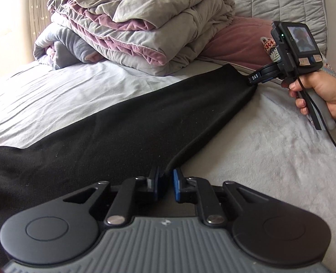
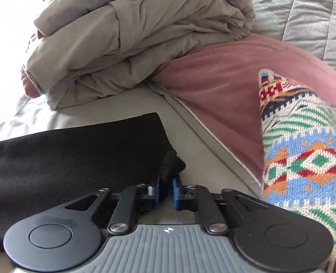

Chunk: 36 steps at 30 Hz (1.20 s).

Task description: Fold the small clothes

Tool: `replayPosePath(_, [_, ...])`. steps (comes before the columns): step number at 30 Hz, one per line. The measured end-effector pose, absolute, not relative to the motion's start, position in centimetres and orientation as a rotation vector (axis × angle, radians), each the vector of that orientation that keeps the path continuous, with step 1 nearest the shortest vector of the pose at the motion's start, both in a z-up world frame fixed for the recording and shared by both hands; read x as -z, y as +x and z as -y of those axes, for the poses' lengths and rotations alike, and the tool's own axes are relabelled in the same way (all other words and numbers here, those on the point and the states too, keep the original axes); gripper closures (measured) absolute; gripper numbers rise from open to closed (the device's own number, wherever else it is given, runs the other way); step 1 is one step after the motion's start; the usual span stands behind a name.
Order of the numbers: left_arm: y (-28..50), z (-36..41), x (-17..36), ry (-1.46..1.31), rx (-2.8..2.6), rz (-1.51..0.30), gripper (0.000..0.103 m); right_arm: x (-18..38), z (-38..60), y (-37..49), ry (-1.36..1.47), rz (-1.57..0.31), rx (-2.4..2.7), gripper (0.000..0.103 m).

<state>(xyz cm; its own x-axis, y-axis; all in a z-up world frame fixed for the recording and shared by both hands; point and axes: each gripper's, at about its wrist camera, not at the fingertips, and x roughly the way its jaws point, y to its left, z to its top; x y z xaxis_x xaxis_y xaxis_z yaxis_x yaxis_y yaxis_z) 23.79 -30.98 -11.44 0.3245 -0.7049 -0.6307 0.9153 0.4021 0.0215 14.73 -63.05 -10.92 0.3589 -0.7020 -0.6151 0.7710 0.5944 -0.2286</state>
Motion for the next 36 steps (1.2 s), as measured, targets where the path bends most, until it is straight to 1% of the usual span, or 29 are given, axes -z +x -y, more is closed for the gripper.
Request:
replayPosePath(1, [23.5,30.4,11.1,0.403,1.095,-0.583,0.068,10.5,63.0,14.4,0.113,-0.725,0.969,0.062])
replayPosePath(2, [23.1,29.6,10.7,0.388,1.084,-0.572,0.054,10.1,63.0,14.1,0.131,-0.714,0.958,0.062])
replayPosePath(3, [22.8,28.6,10.2,0.365,1.059,-0.56,0.049,9.6,62.9,13.8,0.147,-0.705,0.944,0.059])
replayPosePath(4, [22.6,27.6,9.8,0.35,1.028,-0.557,0.037,9.0,62.6,13.5,0.151,-0.695,0.934,0.052])
replayPosePath(5, [22.4,26.5,9.3,0.333,0.996,-0.555,0.029,8.4,62.2,13.4,0.144,-0.683,0.925,0.046])
replayPosePath(6, [22.3,25.4,8.9,0.32,0.961,-0.557,0.026,7.7,61.5,13.2,0.135,-0.669,0.914,0.033])
replayPosePath(7, [22.2,24.2,8.4,0.313,0.922,-0.562,0.022,7.1,60.9,13.0,0.131,-0.656,0.902,0.026])
replayPosePath(11, [22.2,18.6,6.7,0.308,0.766,-0.573,0.008,4.4,57.5,12.9,0.156,-0.645,0.771,0.021])
replayPosePath(12, [22.2,17.0,6.4,0.307,0.718,-0.573,0.007,3.6,56.4,13.0,0.162,-0.639,0.731,0.018])
replayPosePath(13, [22.3,15.2,6.0,0.307,0.66,-0.577,0.005,3.0,55.3,13.1,0.161,-0.632,0.696,0.016])
replayPosePath(16, [22.6,10.2,4.8,0.288,0.517,-0.586,0.003,1.5,52.1,13.7,0.155,-0.621,0.598,0.012])
replayPosePath(22, [22.7,-1.8,2.9,0.19,0.23,-0.627,0.002,-0.5,45.2,15.7,0.152,-0.618,0.41,0.009])
replayPosePath(27, [21.6,-10.2,2.2,0.127,0.037,-0.641,0.001,-1.2,39.4,16.9,0.109,-0.632,0.276,0.007])
replayPosePath(30, [20.8,-14.9,2.3,0.094,-0.071,-0.659,0.001,-1.3,36.5,17.4,0.104,-0.644,0.2,0.005])
replayPosePath(36, [19.4,-24.6,3.5,-0.006,-0.272,-0.682,0.002,-1.0,30.7,18.3,0.044,-0.684,0.088,0.004])
